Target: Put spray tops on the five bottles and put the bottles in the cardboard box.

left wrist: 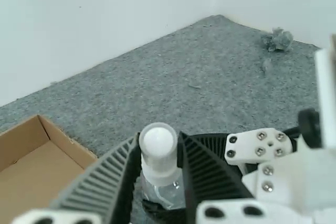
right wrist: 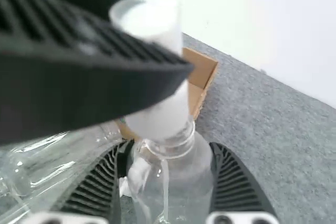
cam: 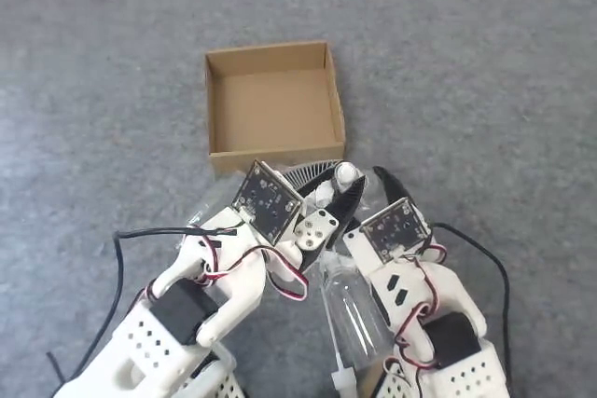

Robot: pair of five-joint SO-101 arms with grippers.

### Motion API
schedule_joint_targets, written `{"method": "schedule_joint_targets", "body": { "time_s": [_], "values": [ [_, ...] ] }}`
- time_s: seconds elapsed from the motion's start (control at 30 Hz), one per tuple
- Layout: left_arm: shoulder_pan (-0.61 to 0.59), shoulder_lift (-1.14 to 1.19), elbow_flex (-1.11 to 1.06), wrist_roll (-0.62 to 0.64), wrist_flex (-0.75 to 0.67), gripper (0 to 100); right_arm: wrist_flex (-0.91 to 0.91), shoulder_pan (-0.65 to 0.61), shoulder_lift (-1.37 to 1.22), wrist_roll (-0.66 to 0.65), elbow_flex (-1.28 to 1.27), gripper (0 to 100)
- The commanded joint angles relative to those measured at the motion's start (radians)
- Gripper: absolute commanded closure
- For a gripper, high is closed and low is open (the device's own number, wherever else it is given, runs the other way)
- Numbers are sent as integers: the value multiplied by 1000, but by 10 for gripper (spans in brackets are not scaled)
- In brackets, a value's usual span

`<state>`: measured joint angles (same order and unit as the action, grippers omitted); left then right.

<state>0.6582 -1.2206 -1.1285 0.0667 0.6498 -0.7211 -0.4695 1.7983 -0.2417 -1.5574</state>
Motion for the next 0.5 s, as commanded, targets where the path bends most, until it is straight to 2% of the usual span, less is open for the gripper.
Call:
{"method": "schedule_joint_targets", "body": {
  "time_s": [0.0, 0.47],
  "values": [
    [5, -12, 30, -32, 3, 919, -5, 10, 21, -6, 41, 991],
    [6, -11, 28, -38, -2, 945, -8, 7, 21, -5, 52, 991]
  ]
}}
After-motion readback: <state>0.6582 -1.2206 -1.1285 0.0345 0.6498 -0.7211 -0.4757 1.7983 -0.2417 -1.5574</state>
